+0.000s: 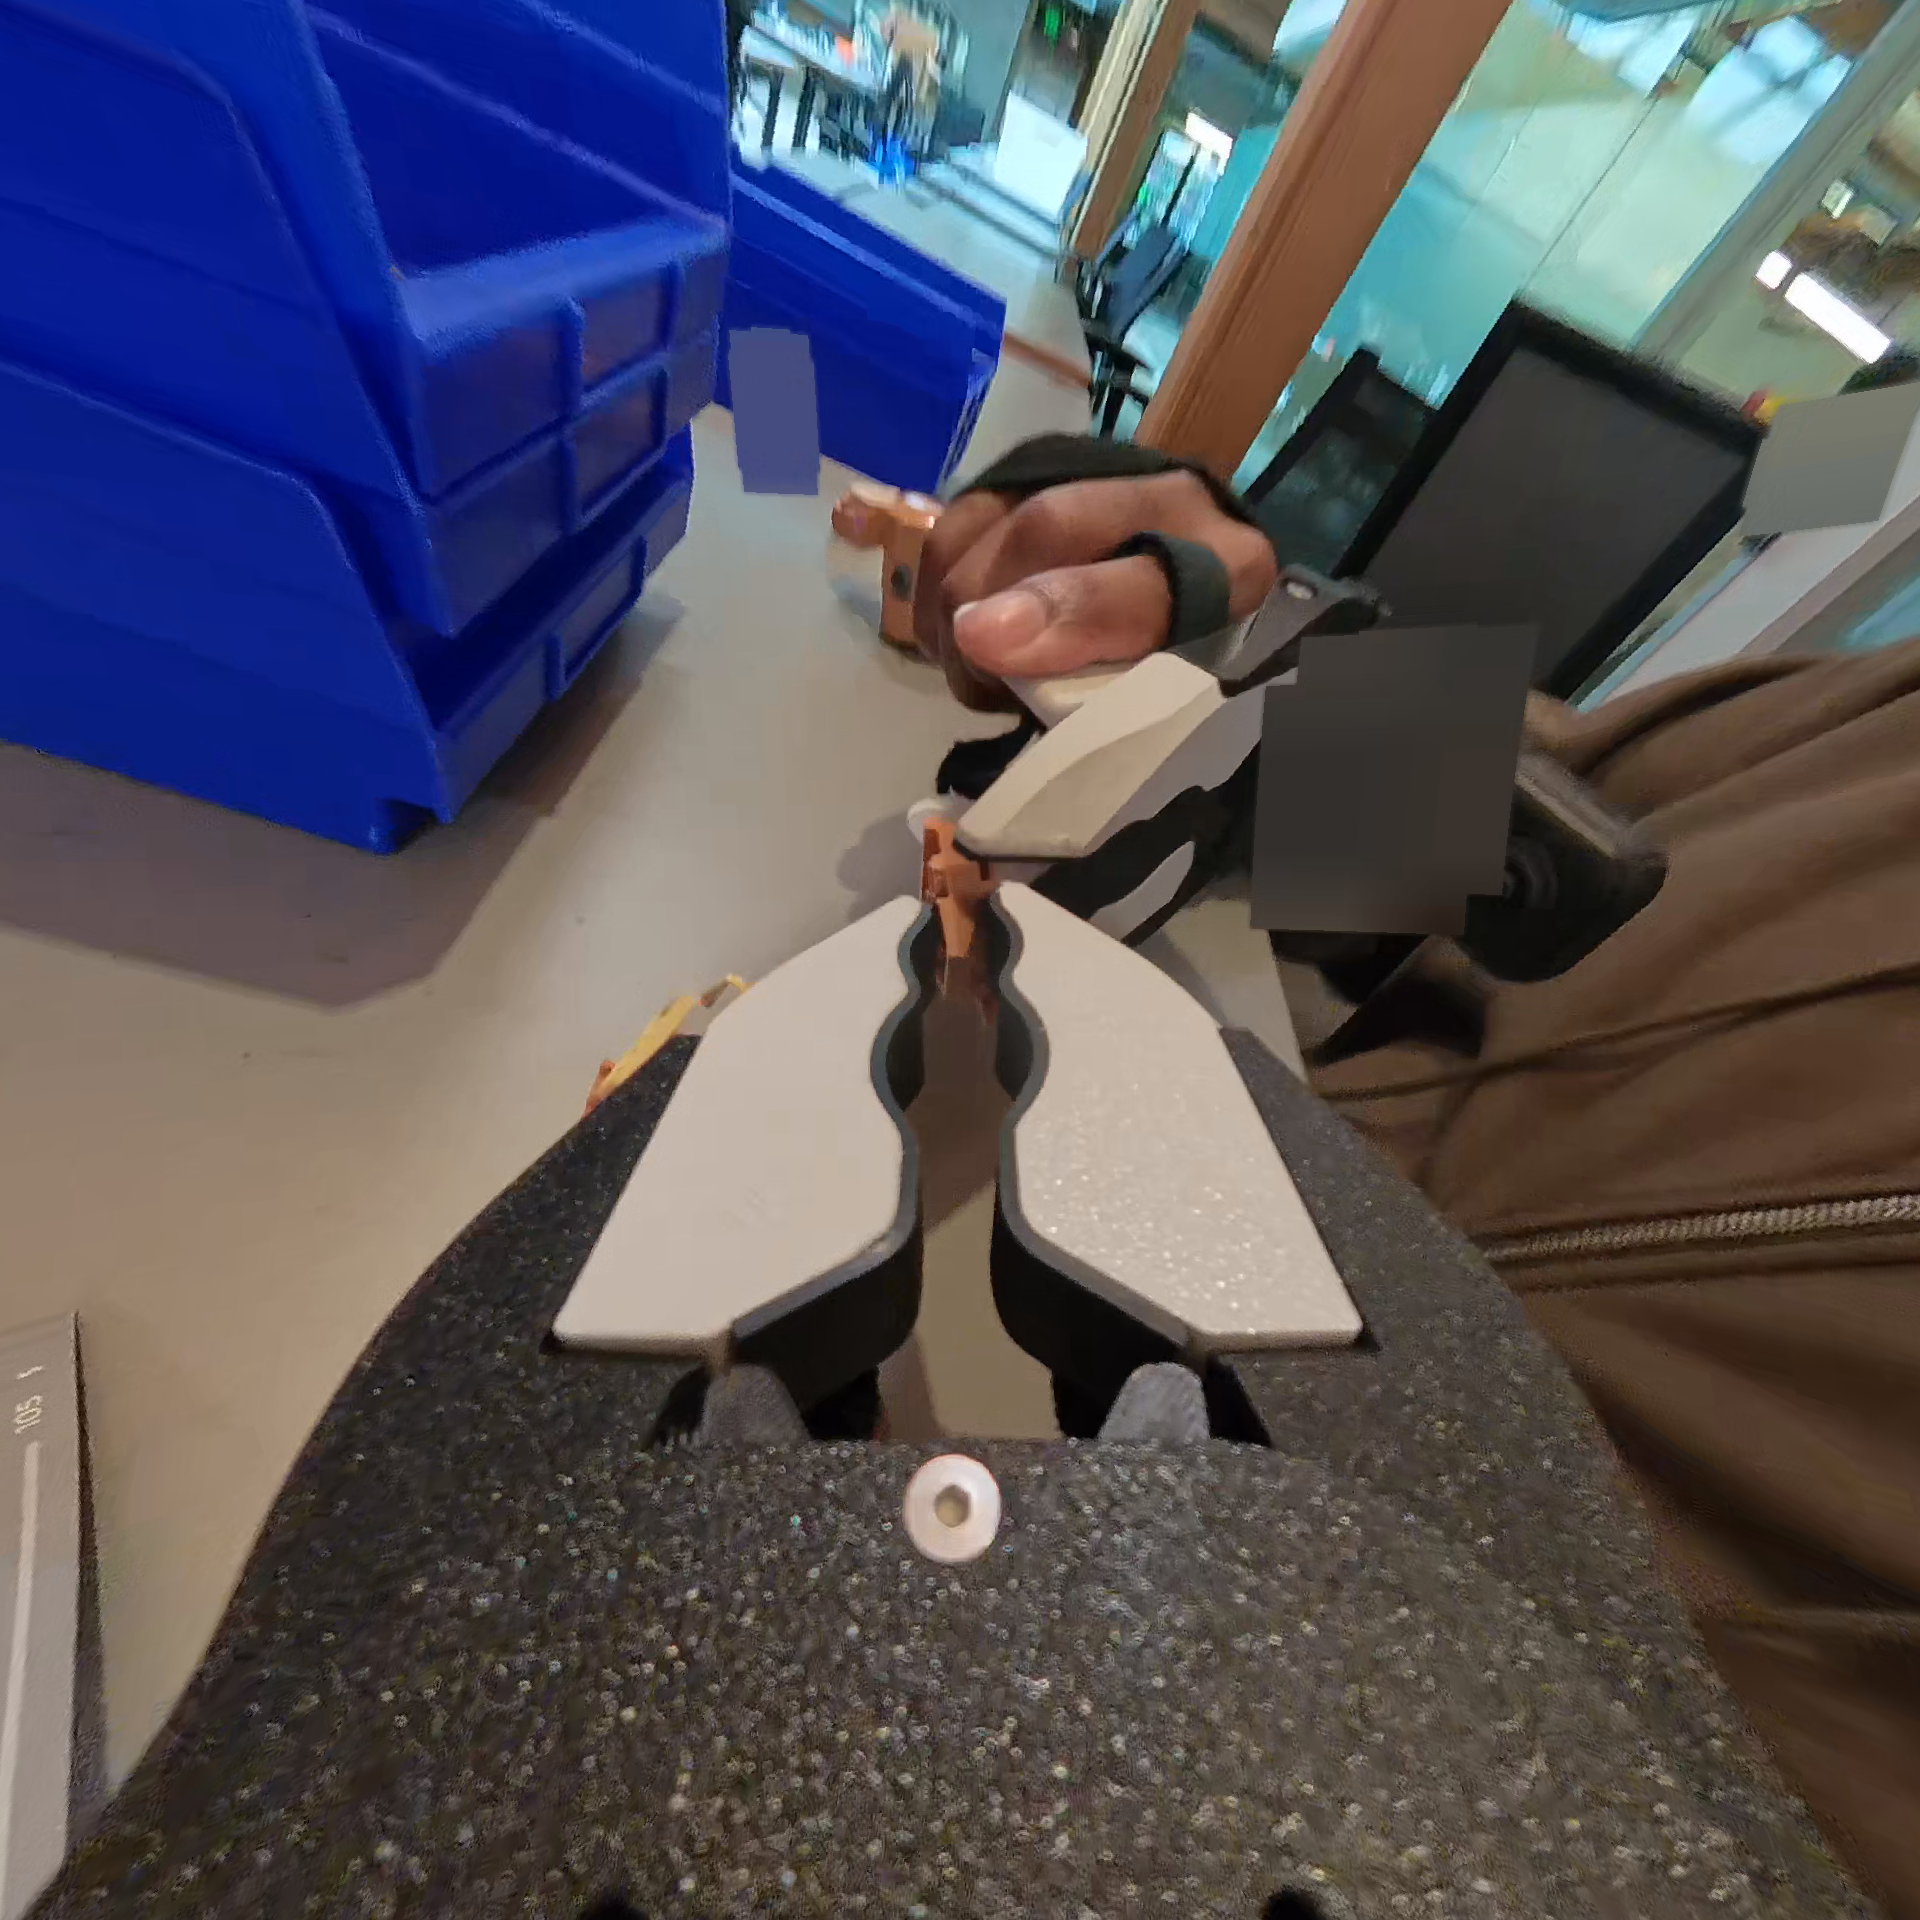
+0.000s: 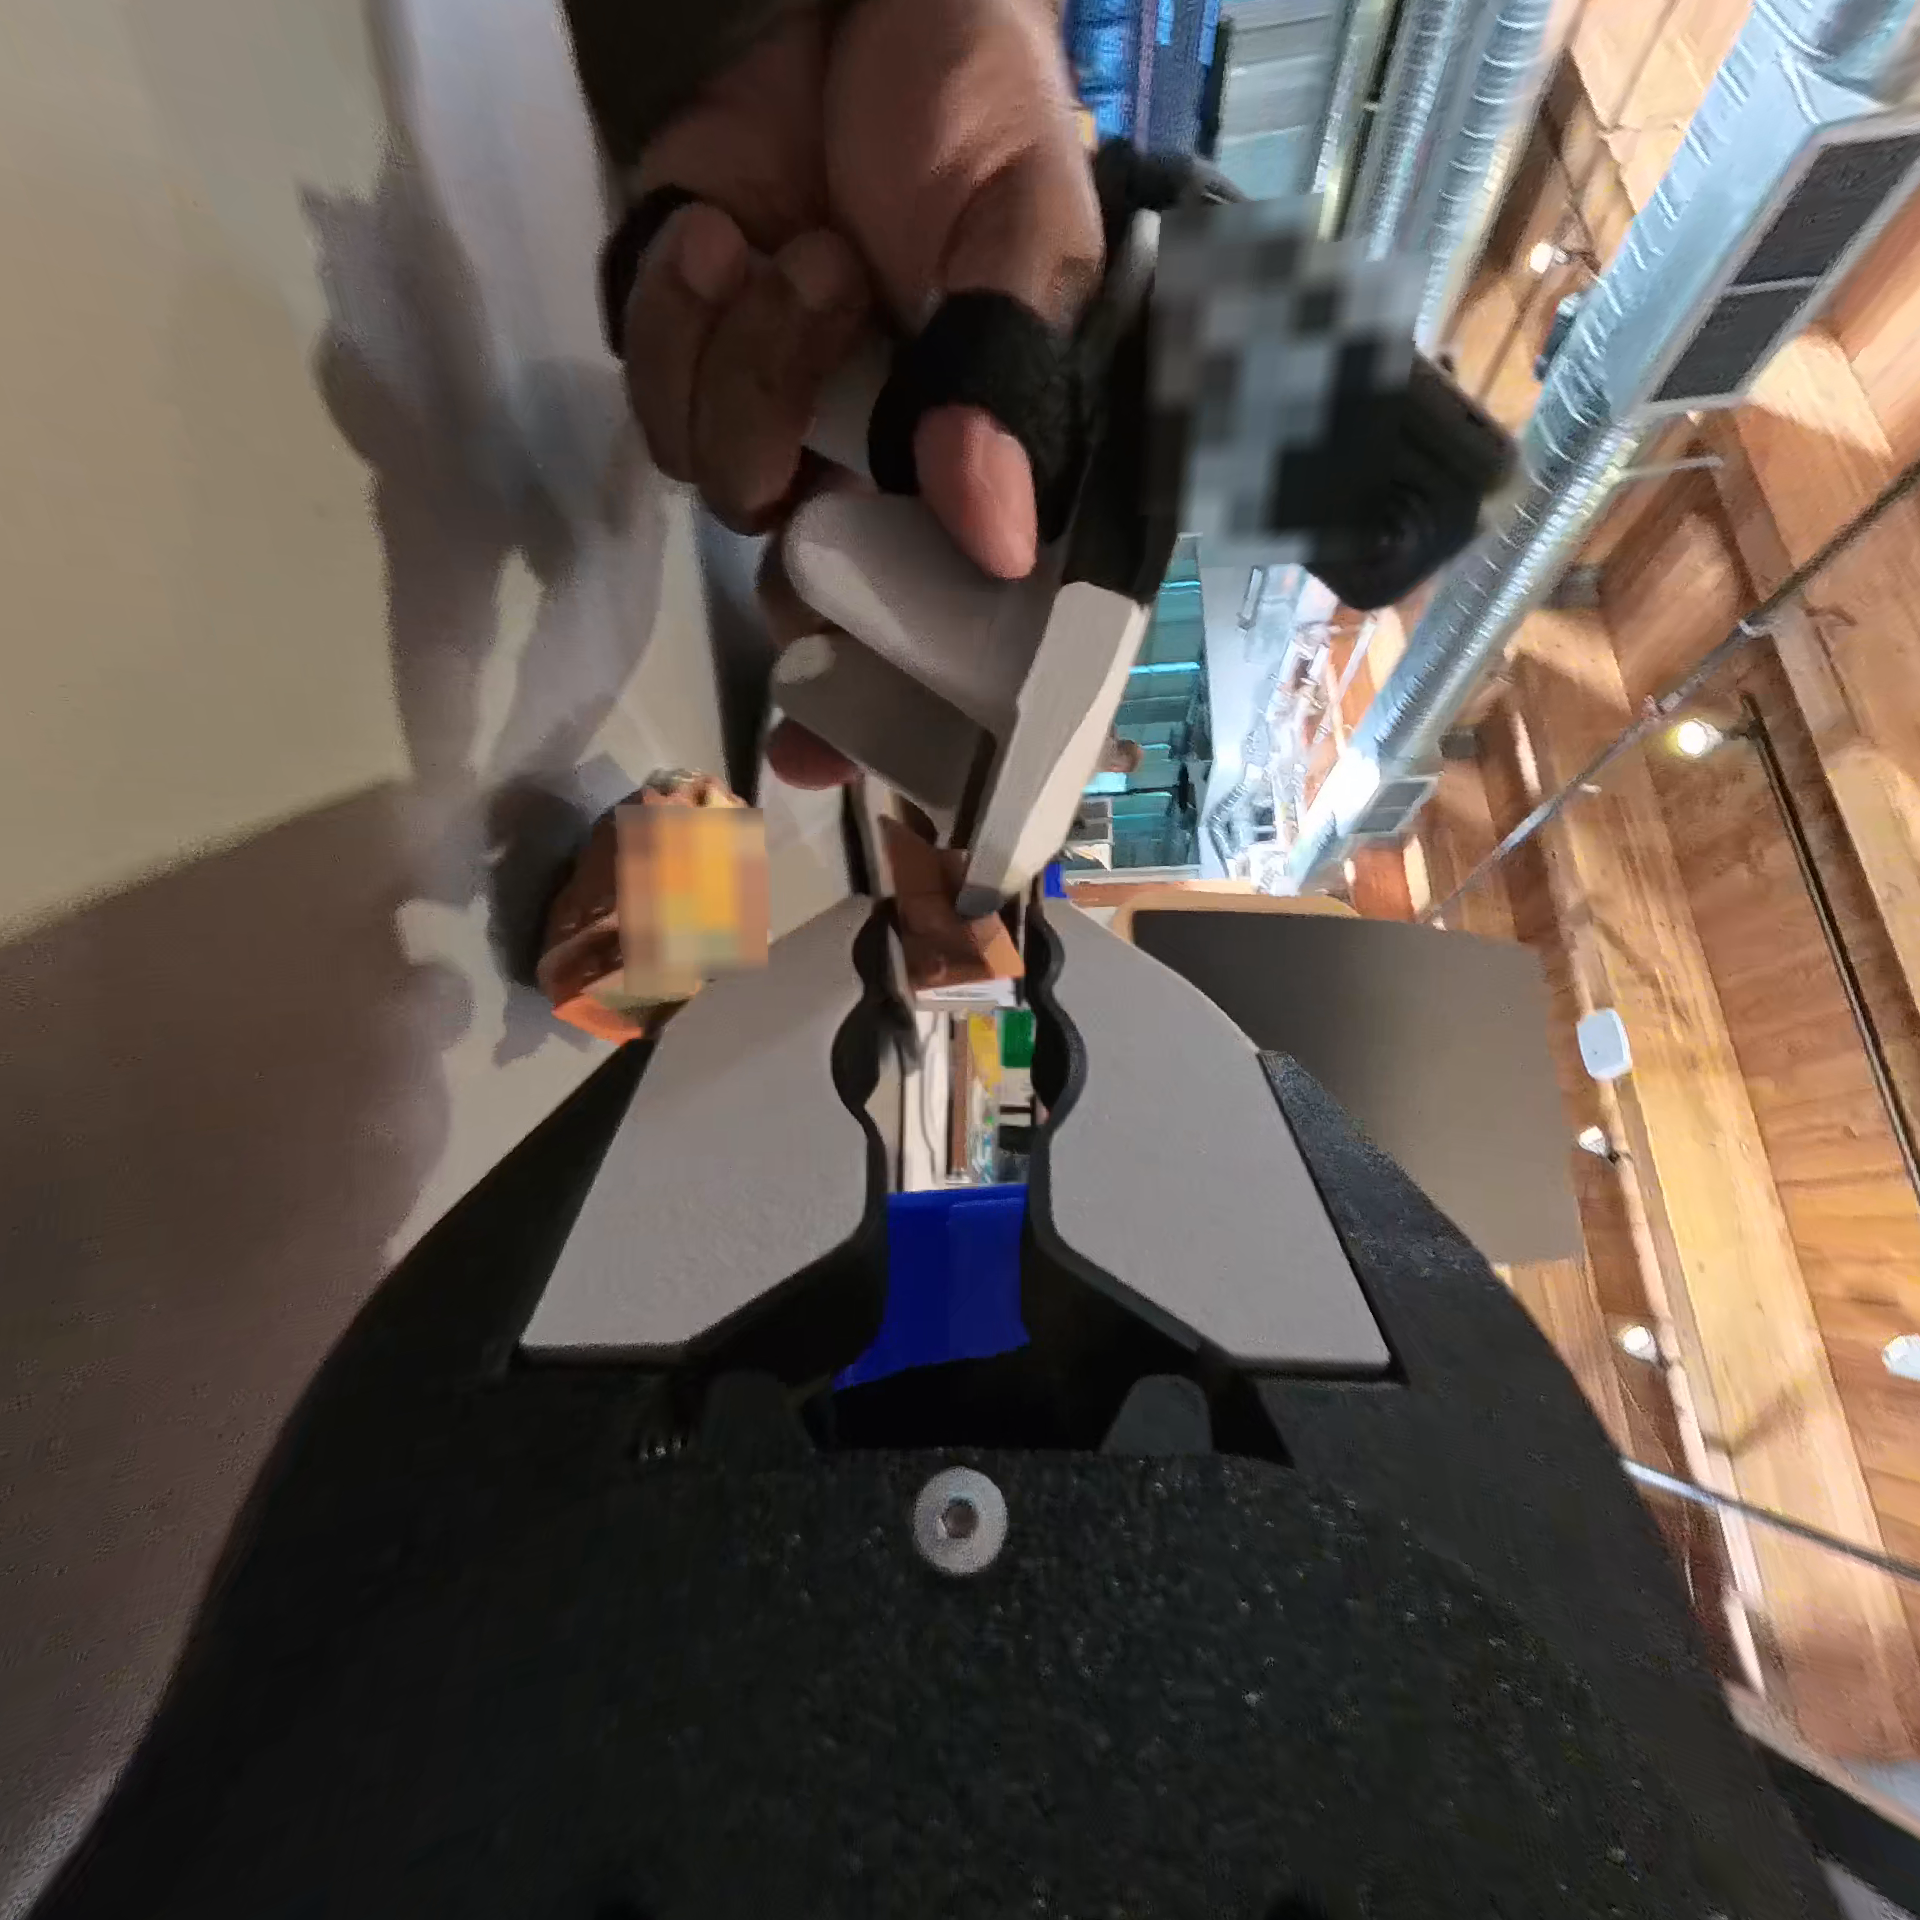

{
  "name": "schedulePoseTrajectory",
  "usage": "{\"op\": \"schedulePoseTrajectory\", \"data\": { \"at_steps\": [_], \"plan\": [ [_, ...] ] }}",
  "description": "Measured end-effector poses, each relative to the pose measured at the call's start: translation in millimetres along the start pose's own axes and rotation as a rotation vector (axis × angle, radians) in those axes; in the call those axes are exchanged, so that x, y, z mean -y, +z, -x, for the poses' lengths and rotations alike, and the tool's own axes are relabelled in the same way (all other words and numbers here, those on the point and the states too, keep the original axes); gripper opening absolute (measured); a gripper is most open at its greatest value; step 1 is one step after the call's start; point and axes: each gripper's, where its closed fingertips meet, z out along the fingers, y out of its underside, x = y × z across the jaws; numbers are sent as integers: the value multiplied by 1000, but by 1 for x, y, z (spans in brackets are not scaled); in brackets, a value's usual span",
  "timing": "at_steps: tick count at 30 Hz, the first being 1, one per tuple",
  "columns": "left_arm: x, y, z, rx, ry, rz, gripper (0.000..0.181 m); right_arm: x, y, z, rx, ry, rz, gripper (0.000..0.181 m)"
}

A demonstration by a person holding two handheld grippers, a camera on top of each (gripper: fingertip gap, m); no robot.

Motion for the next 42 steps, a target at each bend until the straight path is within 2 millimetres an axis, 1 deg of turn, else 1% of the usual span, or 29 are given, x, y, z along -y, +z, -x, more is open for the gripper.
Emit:
{"op": "schedulePoseTrajectory", "data": {
  "at_steps": [3, 6, 7, 9, 13, 18, 21, 24, 29, 32, 37, 42],
  "plan": [
    [21, -9, 1, -8, -54, -141, 8, -7, 0, -18, -98, 33, 38, 29],
    [52, -26, 3, 4, -169, -396, 8, -11, -2, -40, -240, 72, 87, 33],
    [61, -32, 3, 4, -215, -480, 8, -10, -3, -45, -280, 75, 95, 34],
    [69, -37, 4, 16, -271, -591, 8, -4, -3, -53, -354, 43, 105, 34],
    [71, -34, 6, 49, -283, -664, 8, 4, 0, -59, -454, -105, 168, 33],
    [67, -23, 1, 48, -266, -645, 8, -1, 3, -63, -505, -196, 238, 26],
    [67, -22, 1, 37, -275, -656, 8, -3, 5, -63, -507, -226, 252, 21],
    [67, -22, 1, 45, -265, -658, 8, -2, 7, -60, -501, -239, 248, 14],
    [67, -22, 3, 70, -255, -667, 8, -2, 10, -59, -493, -249, 254, 14],
    [66, -23, 5, 86, -252, -679, 8, 3, 9, -57, -495, -262, 232, 14],
    [65, -19, 2, 75, -237, -665, 8, 0, 11, -59, -497, -247, 253, 13],
    [66, -19, -2, 84, -180, -657, 8, 1, 8, -62, -506, -197, 228, 9]
  ]
}}
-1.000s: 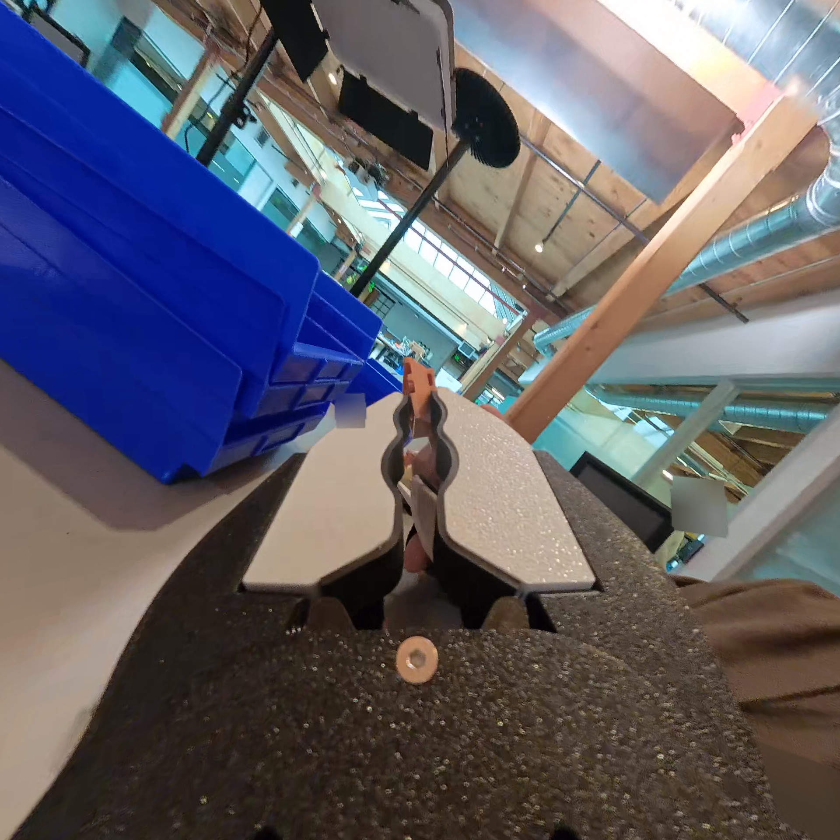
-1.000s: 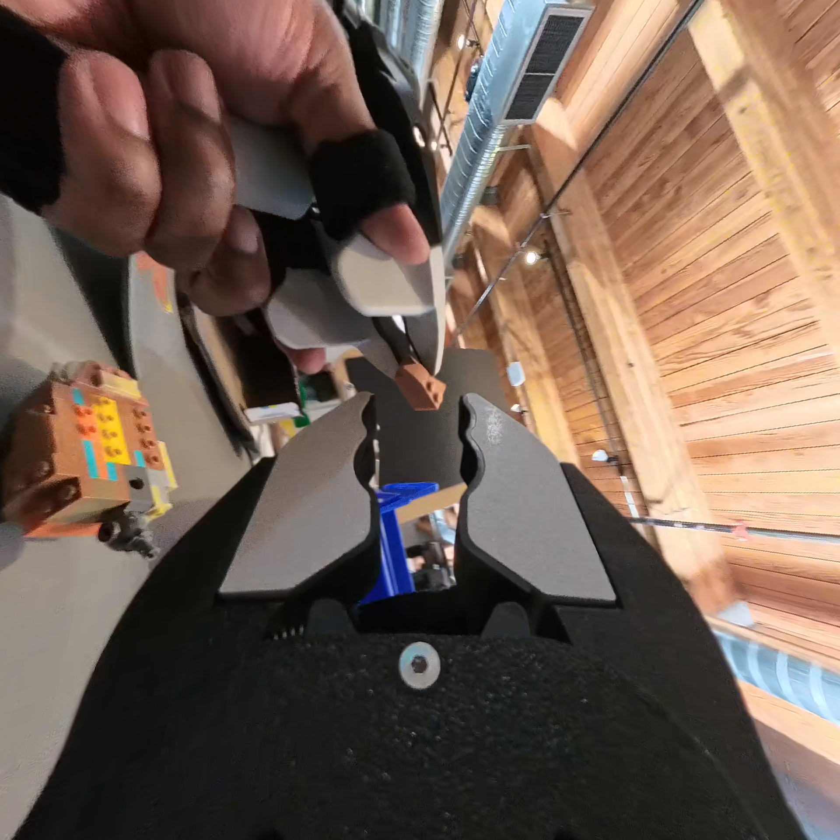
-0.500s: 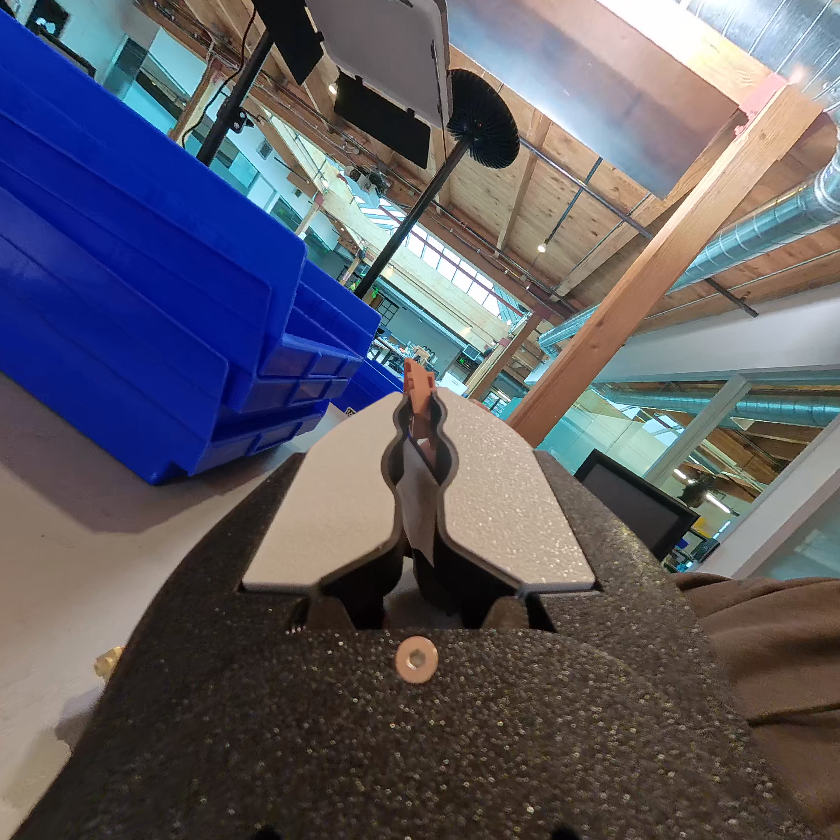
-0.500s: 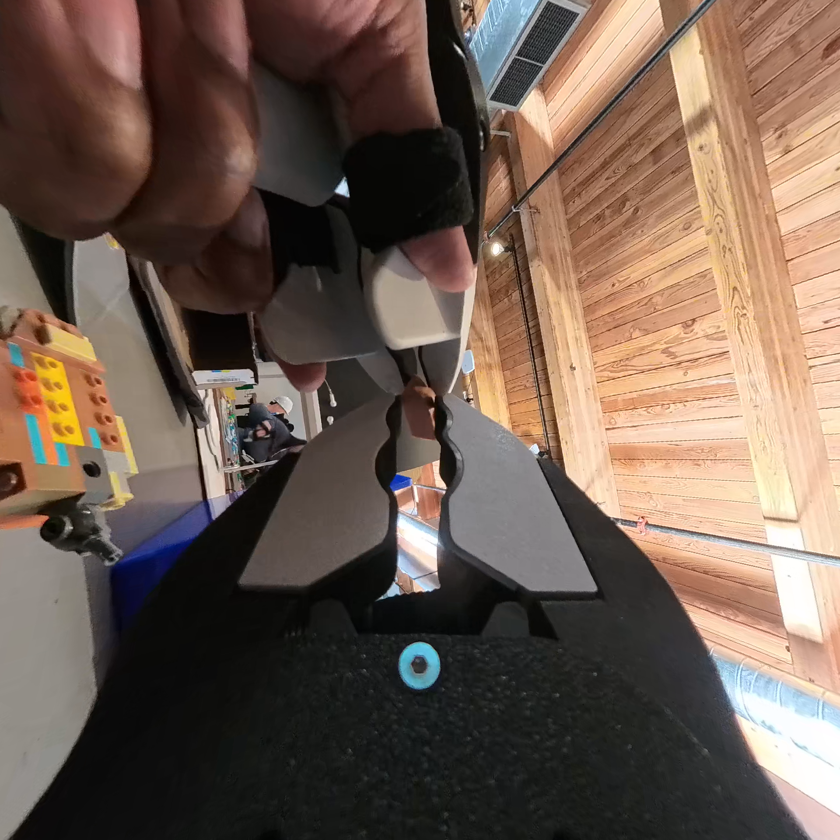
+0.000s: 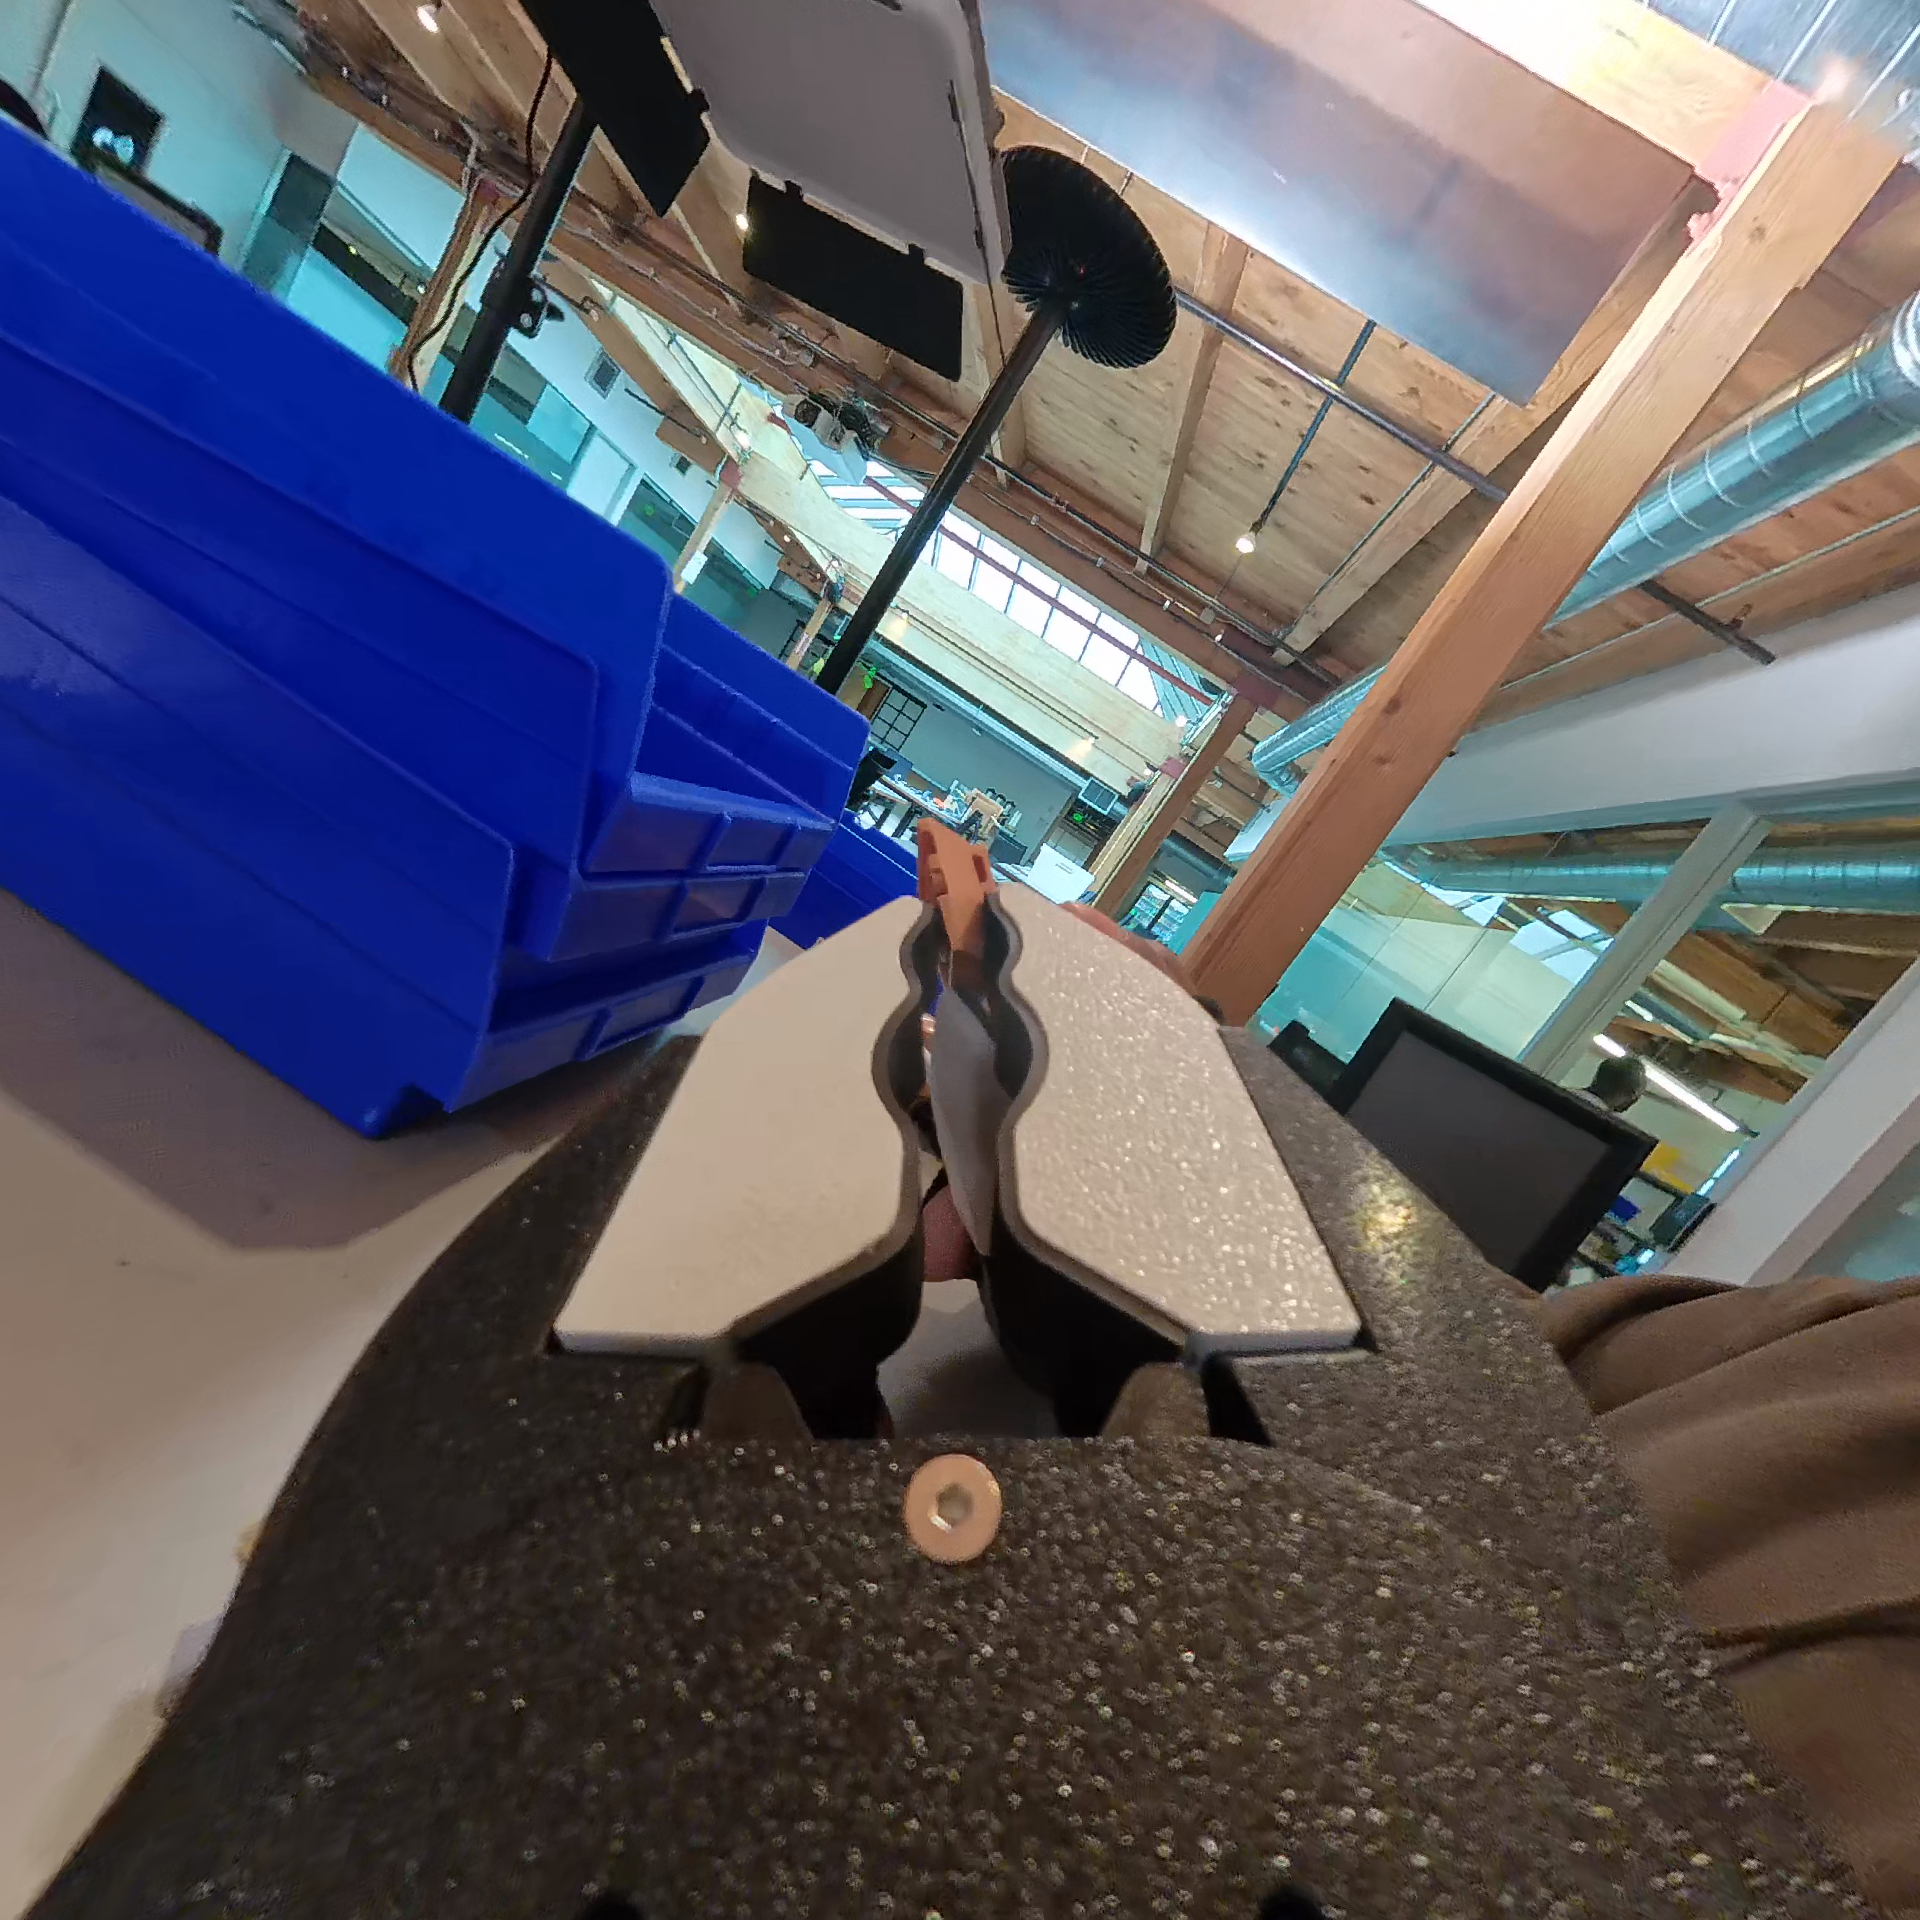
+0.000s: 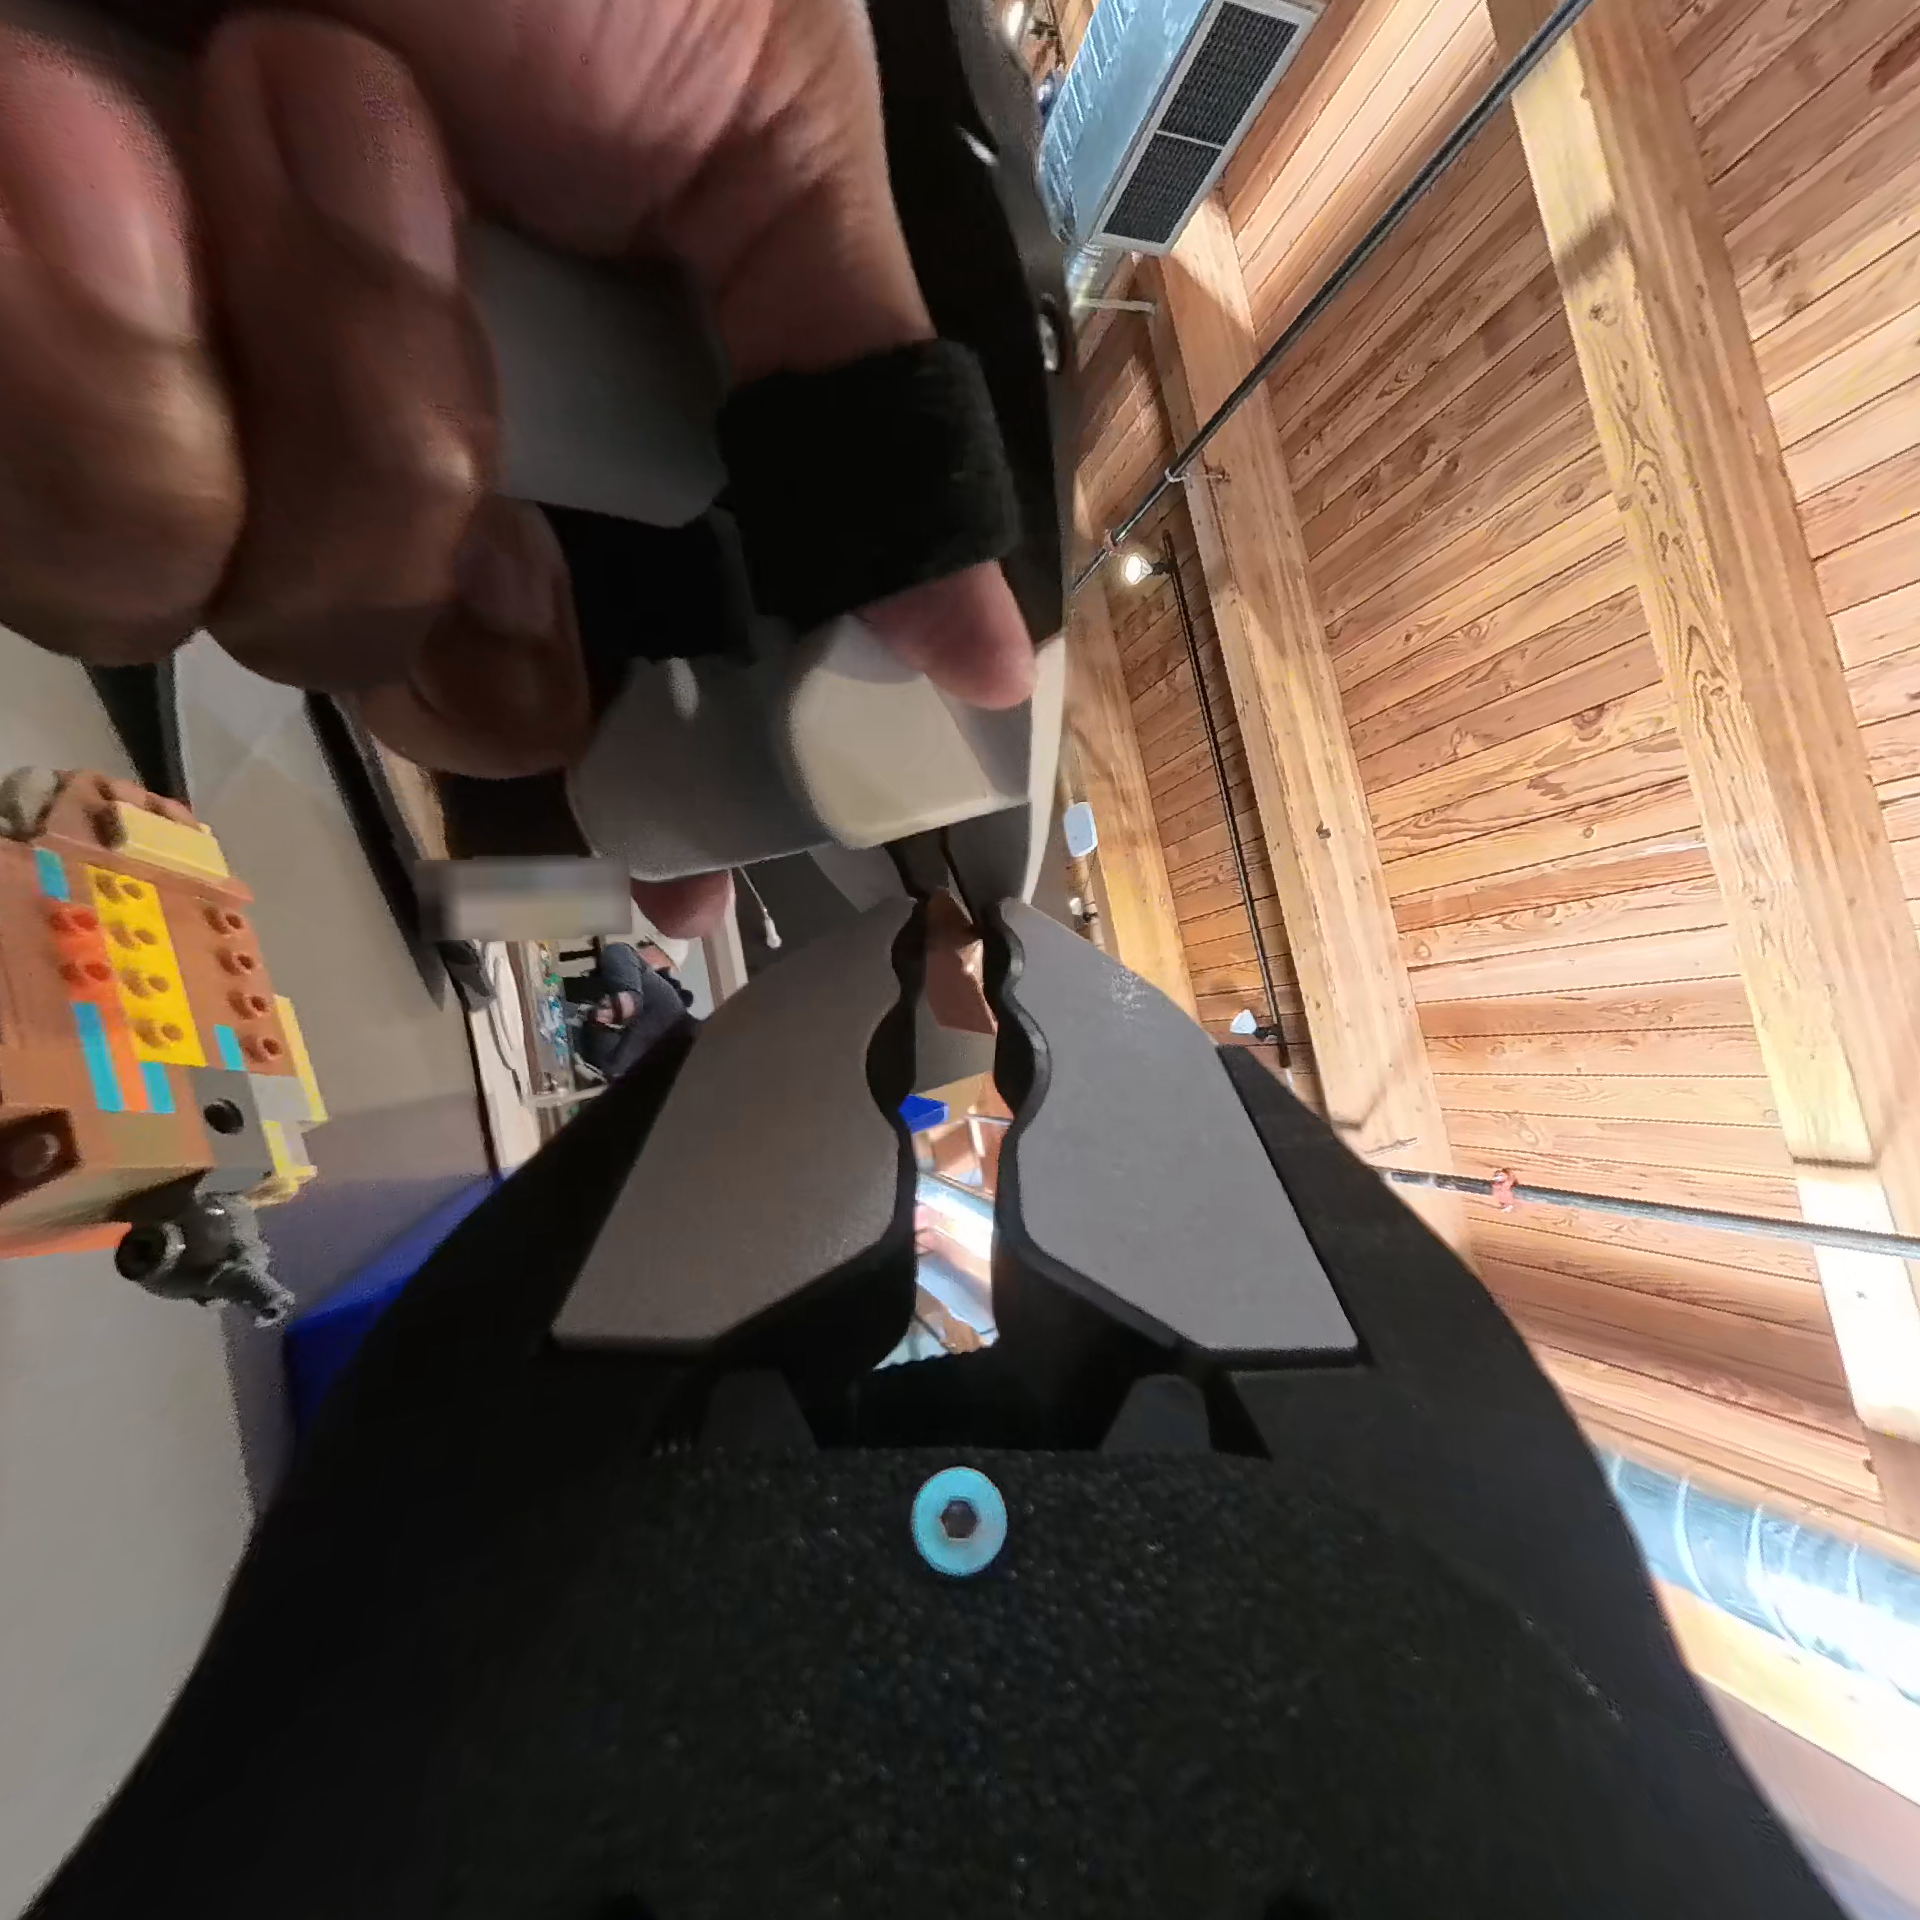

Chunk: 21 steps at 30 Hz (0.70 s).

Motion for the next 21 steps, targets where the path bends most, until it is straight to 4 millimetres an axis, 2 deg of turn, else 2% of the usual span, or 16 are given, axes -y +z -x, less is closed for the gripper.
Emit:
{"op": "schedulePoseTrajectory", "data": {
  "at_steps": [4, 10, 21],
  "plan": [
    [1, 0, -3, -1, 73, 6, 7, 0, -2, -4, 23, 110, -25, 9],
    [-1, 1, -5, -8, 154, 17, 7, -1, -6, -8, 116, 398, -100, 9],
    [-2, 3, -11, -36, 221, 31, 7, -2, -11, -16, 189, 666, -191, 9]
  ]
}}
